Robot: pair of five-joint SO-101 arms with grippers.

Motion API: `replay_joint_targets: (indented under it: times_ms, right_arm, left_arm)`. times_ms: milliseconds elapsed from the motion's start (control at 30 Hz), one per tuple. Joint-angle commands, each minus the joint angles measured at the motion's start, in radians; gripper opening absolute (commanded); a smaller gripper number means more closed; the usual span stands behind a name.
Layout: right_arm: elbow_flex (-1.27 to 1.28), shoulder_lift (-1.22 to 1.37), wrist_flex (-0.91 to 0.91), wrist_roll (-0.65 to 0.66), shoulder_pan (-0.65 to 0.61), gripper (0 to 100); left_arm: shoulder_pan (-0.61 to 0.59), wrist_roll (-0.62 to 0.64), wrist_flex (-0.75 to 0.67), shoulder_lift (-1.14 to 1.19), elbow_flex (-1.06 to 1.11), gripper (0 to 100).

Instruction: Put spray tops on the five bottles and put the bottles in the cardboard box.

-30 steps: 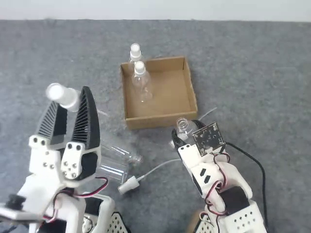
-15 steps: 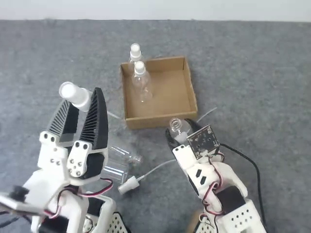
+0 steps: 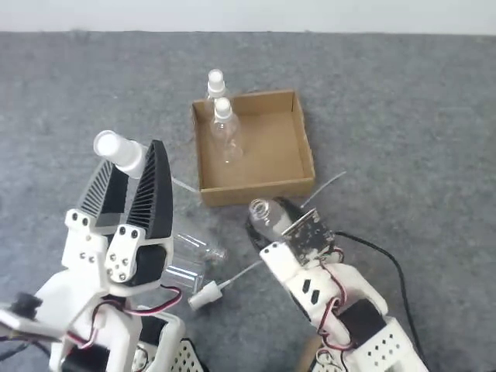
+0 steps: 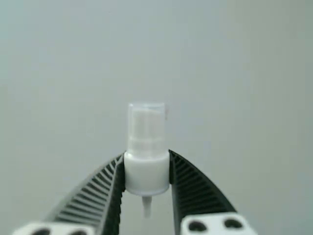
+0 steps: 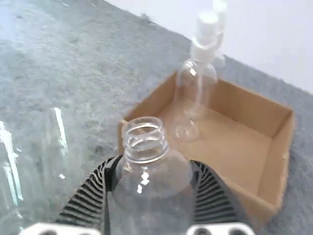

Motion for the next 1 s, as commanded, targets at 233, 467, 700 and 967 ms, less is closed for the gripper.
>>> replay_joint_targets:
  times_ms: [233, 467, 700, 967]
  right_arm:
    - [-0.005, -0.018, -0.242, 0.028, -0.036, 2.8]
    - [0.038, -0.018, -0.289, 0.026, -0.071, 2.8]
    - [0.087, -0.008, -0.338, 0.112, -0.124, 2.7]
    - [0.087, -0.008, -0.334, 0.112, -0.122, 2.7]
  left_arm:
    - [0.037, 0.015, 0.028, -0.017, -0.044, 1]
    - [0.098, 0.011, 0.055, -0.017, -0.071, 1]
    - [0.1, 0.011, 0.058, -0.017, -0.099, 1]
    - [0.204, 0.011, 0.173, -0.017, -0.17, 1]
